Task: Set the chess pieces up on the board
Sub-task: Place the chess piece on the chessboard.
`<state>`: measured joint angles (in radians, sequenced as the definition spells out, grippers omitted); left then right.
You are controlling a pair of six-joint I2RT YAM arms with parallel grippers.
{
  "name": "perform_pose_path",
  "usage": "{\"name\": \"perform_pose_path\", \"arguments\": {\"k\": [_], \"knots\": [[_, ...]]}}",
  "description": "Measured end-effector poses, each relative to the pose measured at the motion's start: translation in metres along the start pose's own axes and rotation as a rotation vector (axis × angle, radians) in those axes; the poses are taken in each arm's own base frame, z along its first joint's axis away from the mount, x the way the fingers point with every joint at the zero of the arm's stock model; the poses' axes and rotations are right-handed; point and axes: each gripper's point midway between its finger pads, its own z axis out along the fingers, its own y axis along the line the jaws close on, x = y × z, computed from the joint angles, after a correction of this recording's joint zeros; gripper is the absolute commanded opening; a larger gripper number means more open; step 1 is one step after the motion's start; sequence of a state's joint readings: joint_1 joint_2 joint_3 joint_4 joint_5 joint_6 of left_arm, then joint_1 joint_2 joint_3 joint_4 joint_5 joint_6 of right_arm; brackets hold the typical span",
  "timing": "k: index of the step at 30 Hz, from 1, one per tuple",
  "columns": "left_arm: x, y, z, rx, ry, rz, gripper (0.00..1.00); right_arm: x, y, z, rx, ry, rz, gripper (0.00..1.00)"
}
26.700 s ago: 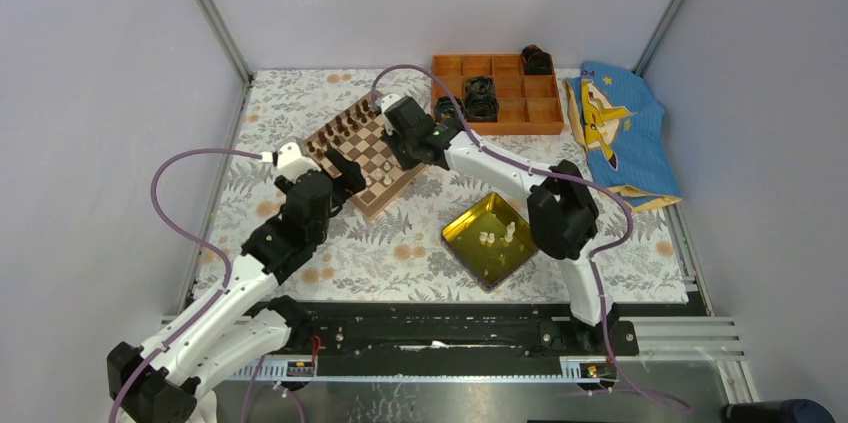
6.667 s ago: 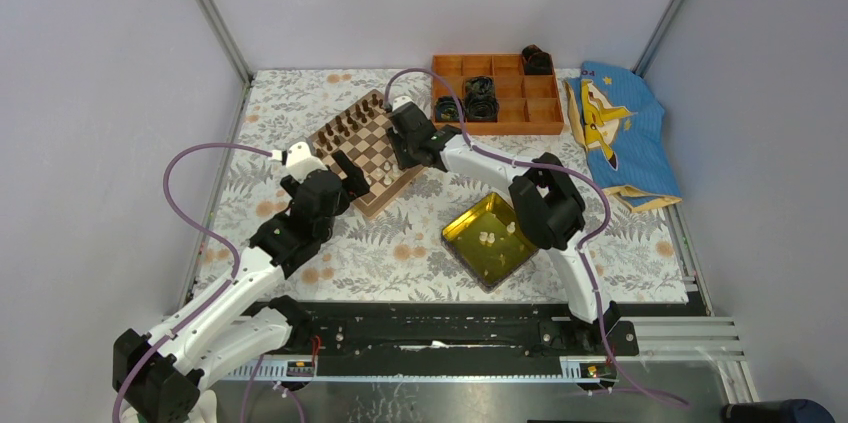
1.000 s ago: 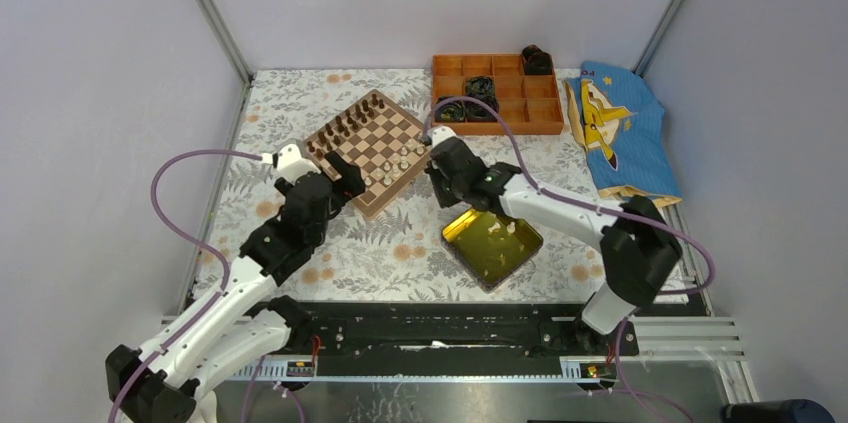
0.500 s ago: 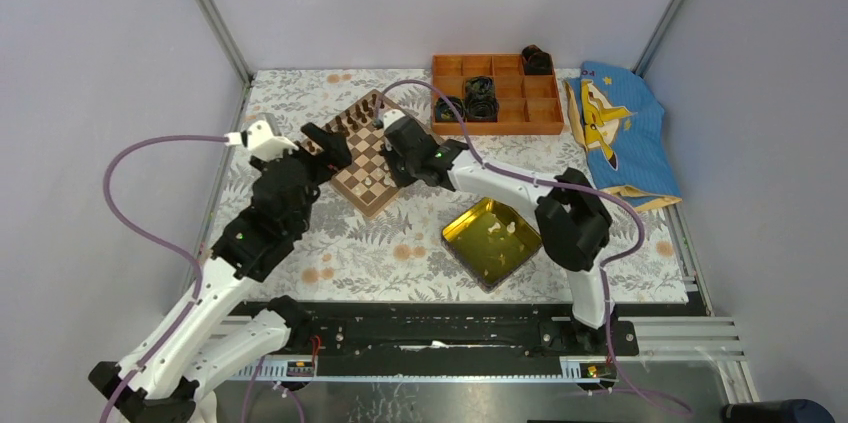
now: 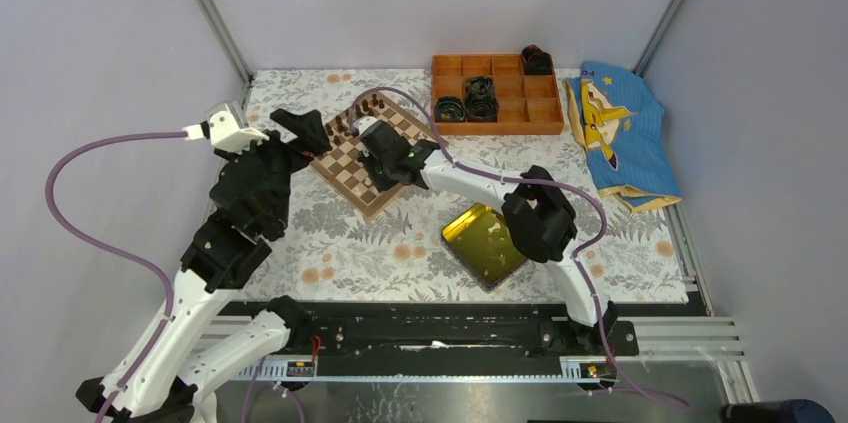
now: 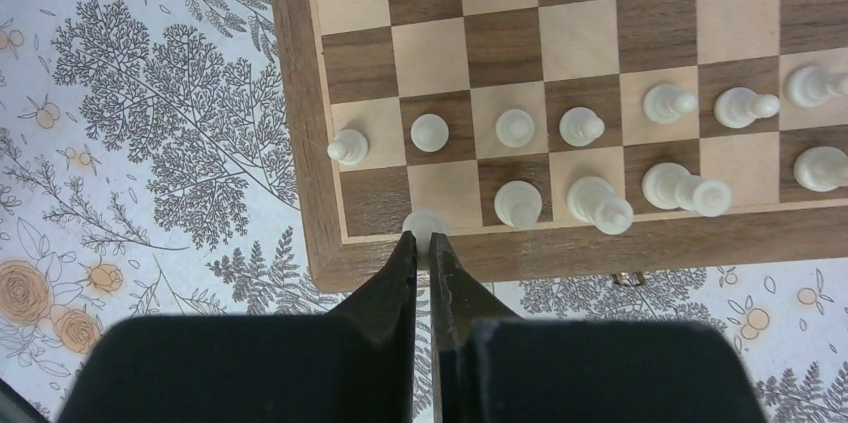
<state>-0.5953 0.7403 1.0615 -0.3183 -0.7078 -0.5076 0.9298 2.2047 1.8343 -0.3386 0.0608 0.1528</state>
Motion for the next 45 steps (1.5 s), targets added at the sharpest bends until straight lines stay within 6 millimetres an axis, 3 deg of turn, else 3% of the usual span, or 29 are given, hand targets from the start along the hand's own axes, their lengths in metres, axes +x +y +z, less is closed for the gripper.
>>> {"name": "perform_pose_path", "arguments": {"k": [16, 45], "knots": [[-0.011, 0.002, -0.007, 0.013, -0.024, 0.01, 0.99, 0.003, 0.006, 0.022, 0.018, 0.029, -0.034, 0.0], [-0.012, 0.003, -0.008, 0.015, -0.027, 0.006, 0.99, 0.002, -0.001, 0.022, 0.056, 0.022, -0.053, 0.03]]}}
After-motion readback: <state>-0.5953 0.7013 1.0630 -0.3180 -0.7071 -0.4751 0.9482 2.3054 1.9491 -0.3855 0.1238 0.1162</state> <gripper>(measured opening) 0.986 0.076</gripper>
